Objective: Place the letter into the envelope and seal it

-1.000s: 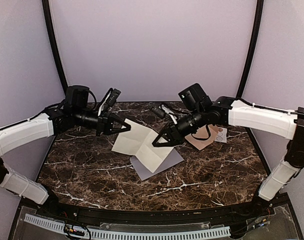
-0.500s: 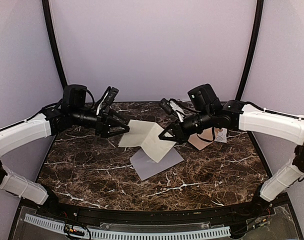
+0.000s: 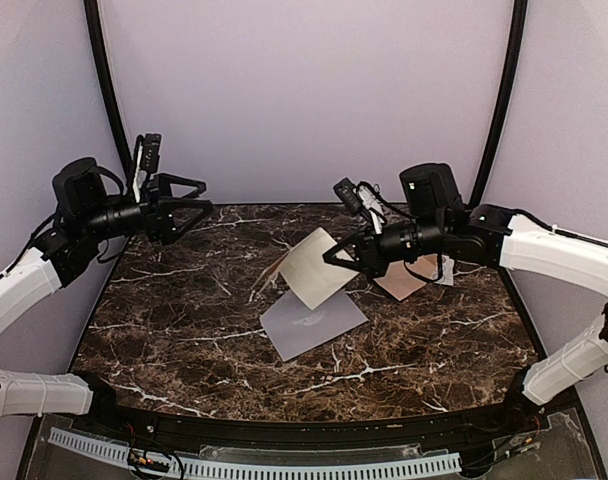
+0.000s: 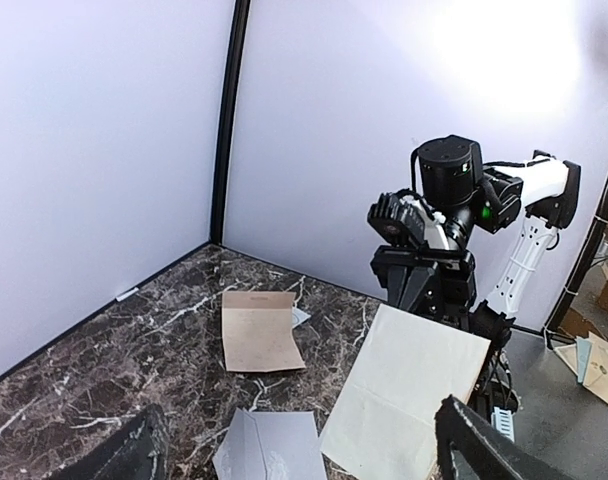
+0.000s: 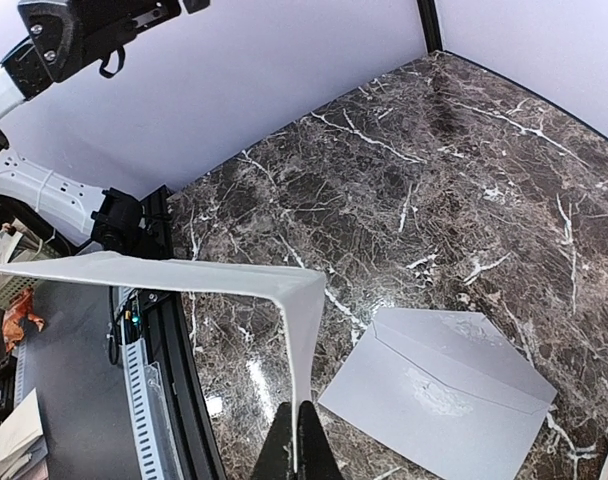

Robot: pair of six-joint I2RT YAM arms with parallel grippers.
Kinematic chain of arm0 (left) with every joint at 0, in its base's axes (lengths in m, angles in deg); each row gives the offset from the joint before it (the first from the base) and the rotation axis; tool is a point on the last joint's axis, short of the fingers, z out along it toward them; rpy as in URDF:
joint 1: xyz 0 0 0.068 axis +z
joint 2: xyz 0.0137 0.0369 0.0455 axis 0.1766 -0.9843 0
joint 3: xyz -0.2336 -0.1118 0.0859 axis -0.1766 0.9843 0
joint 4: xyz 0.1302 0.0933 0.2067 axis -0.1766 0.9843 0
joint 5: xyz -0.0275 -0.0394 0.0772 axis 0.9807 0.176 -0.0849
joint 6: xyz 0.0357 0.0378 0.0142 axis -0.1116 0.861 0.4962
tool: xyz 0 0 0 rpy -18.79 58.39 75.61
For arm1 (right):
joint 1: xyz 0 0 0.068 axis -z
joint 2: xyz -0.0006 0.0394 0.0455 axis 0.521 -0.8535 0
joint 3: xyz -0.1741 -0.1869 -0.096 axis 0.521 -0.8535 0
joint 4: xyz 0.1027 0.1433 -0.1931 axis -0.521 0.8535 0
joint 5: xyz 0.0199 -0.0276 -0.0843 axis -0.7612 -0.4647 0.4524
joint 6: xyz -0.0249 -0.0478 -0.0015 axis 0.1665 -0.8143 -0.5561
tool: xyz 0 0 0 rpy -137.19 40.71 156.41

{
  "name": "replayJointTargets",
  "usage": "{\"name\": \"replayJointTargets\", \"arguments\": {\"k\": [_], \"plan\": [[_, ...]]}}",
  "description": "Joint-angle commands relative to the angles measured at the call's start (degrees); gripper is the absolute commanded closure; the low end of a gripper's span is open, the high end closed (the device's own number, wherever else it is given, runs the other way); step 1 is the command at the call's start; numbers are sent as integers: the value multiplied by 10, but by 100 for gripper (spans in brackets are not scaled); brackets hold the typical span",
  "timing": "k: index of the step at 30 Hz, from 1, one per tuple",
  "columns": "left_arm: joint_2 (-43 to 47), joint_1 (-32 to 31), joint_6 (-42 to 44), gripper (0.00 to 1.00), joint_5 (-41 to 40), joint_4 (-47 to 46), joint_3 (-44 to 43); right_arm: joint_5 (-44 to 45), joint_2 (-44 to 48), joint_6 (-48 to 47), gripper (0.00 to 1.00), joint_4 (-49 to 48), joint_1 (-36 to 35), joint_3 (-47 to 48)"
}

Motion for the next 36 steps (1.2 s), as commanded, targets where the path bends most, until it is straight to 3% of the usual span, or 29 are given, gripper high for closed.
{"name": "replayJointTargets", "arguments": {"k": [1, 8, 23, 36], "plan": [[-51, 3, -31, 10, 35, -25, 12, -32, 0, -5, 100, -23, -1, 7], [-93, -26, -47, 12, 62, -40, 15, -73, -22, -6, 100, -26, -3, 19], [-186, -152, -18, 13, 111, 6, -11, -160, -89, -11, 100, -39, -19, 65], [-215, -164, -34, 63, 150, -10, -15, -169, -106, -13, 100, -40, -20, 73]]}}
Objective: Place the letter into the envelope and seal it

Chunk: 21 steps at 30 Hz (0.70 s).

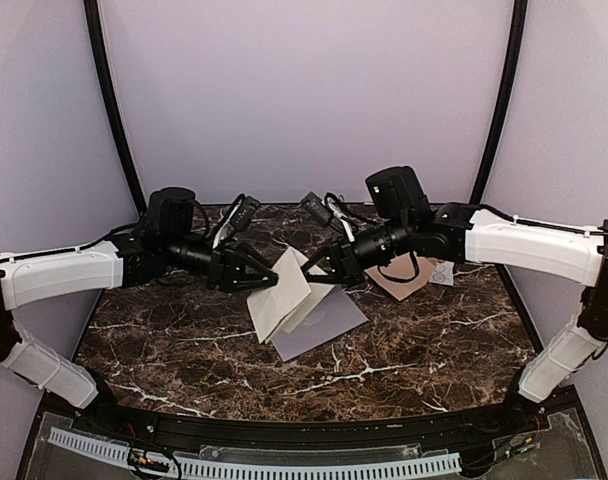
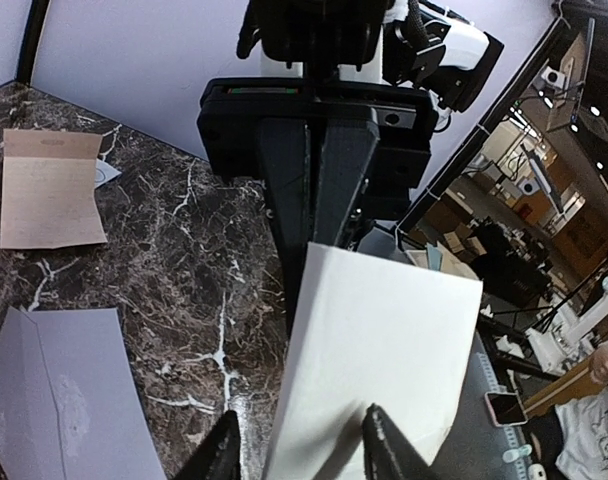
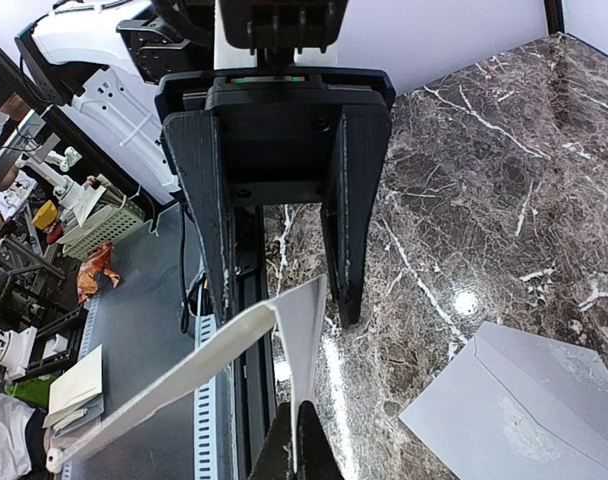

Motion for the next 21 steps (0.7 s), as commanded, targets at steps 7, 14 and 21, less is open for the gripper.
{"name": "replayJointTargets", "arguments": {"k": [7, 14, 21], "plan": [[-5, -6, 1, 87, 40, -7, -18, 7, 2, -3, 100, -36, -5, 5], [-1, -6, -4, 100, 31, -9, -18, 34, 18, 7, 100, -61, 0, -13], [38, -6, -10, 100, -21, -31, -10, 62, 74, 41, 56, -119, 27, -61]]}}
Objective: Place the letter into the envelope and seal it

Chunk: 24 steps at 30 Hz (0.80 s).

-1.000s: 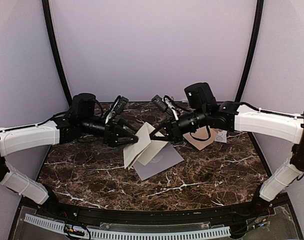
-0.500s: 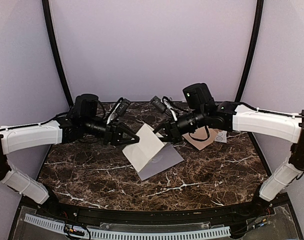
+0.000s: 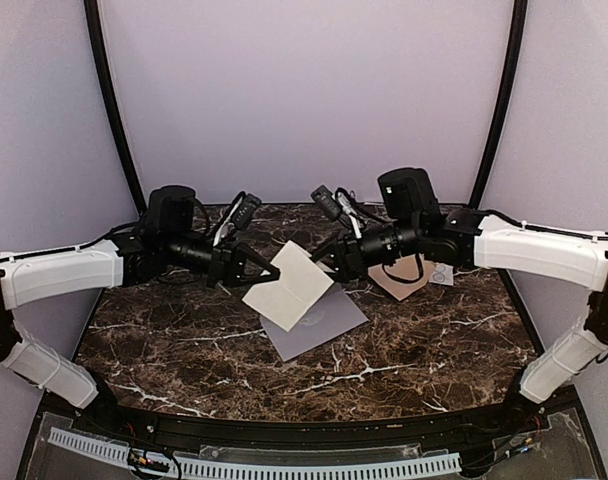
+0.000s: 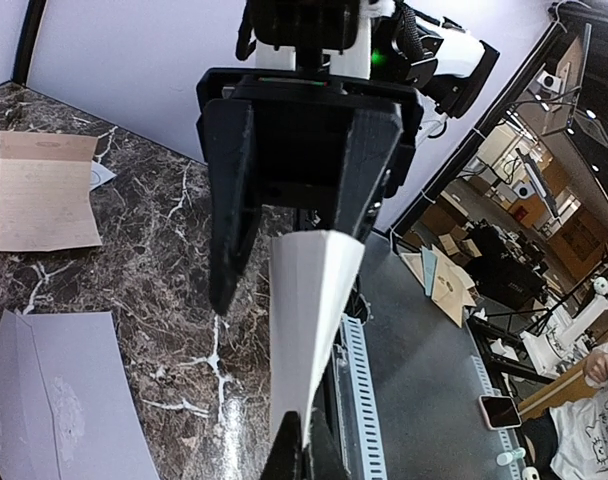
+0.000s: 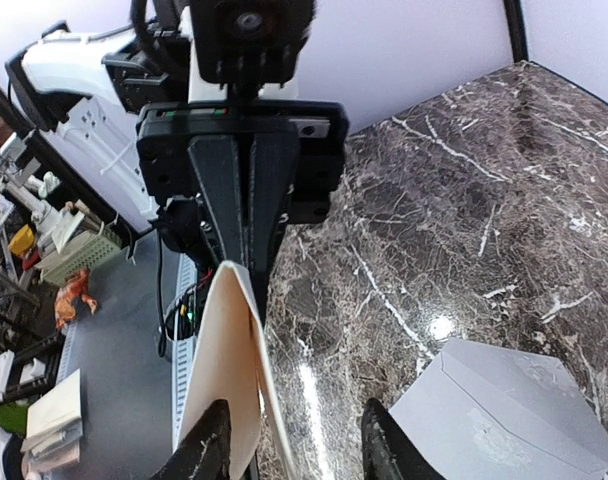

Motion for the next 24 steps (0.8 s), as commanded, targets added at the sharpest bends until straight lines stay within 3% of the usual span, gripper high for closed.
{"name": "replayJointTargets", "arguments": {"k": [1, 4, 8, 11, 14, 17, 24], "plan": [[48, -3, -5, 100, -49, -30, 0, 32, 62, 32, 49, -74, 25, -38], [89, -3, -30, 100, -99, -63, 11, 47, 96, 70, 26, -114, 53, -75], [153, -3, -115, 100, -231, -163, 76, 47, 133, 111, 12, -155, 77, -113], [199, -3, -178, 100, -352, -215, 108, 55, 151, 138, 9, -199, 72, -137], [224, -3, -225, 100, -414, -285, 157, 70, 148, 174, 7, -281, 51, -165], [230, -3, -260, 100, -432, -336, 177, 101, 125, 185, 7, -323, 15, -168], [211, -6, -290, 100, -423, -340, 172, 143, 36, 288, 9, -499, -56, -185]]}}
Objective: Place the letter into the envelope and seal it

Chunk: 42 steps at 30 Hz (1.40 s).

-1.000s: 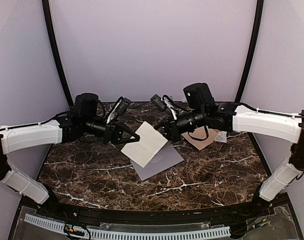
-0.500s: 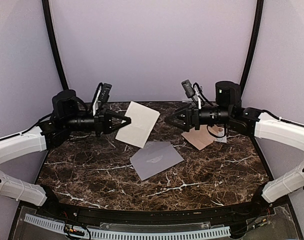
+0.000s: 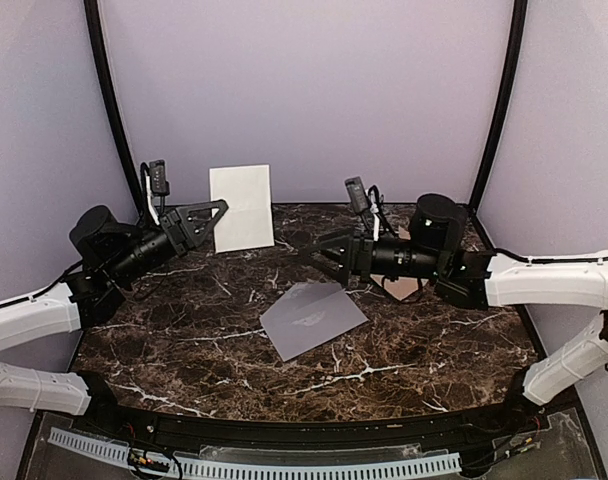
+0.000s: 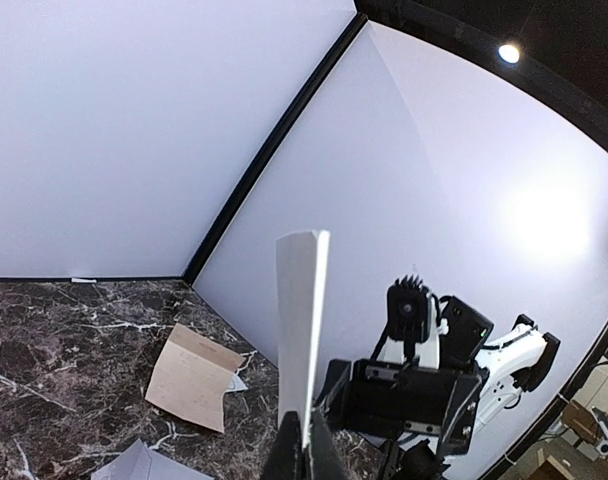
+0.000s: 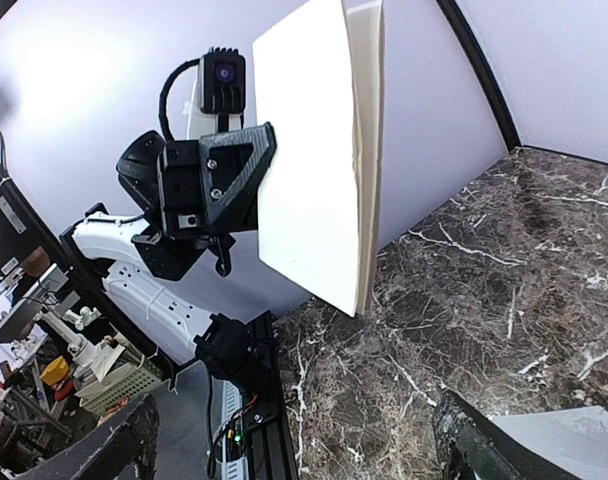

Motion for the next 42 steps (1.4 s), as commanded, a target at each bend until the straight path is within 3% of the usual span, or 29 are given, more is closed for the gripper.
{"name": "replayJointTargets", "arguments": {"k": [1, 5, 14, 16, 20, 25, 29, 32, 36, 39, 42], "plan": [[-11, -7, -43, 100, -14, -61, 4, 19, -68, 87, 9, -156, -32, 9], [-26, -10, -49, 100, -13, -81, 2, -3, -121, 136, 12, -236, -41, 27], [-31, -23, -56, 100, -4, -88, -8, -35, -193, 127, 22, -216, -40, 117], [-32, -23, -58, 100, -4, -87, -8, -42, -201, 129, 29, -229, -39, 127], [-35, -24, -67, 100, 0, -82, -10, -58, -213, 144, 54, -268, -37, 137], [-30, -26, -79, 100, 15, -71, -2, -68, -223, 156, 97, -290, -31, 140], [-30, -26, -90, 99, 32, -38, -1, -55, -202, 150, 100, -300, -29, 117], [-27, -26, -84, 87, 38, -5, -7, -44, -174, 126, 100, -274, -27, 100], [-16, -26, -72, 62, 42, 32, -14, -27, -139, 89, 100, -210, -23, 90], [-3, -25, -48, 36, 40, 87, -33, -29, -119, 64, 100, -165, -16, 86], [20, -24, -11, 23, 12, 162, -55, -26, -97, 25, 100, -91, -8, 88]]}}
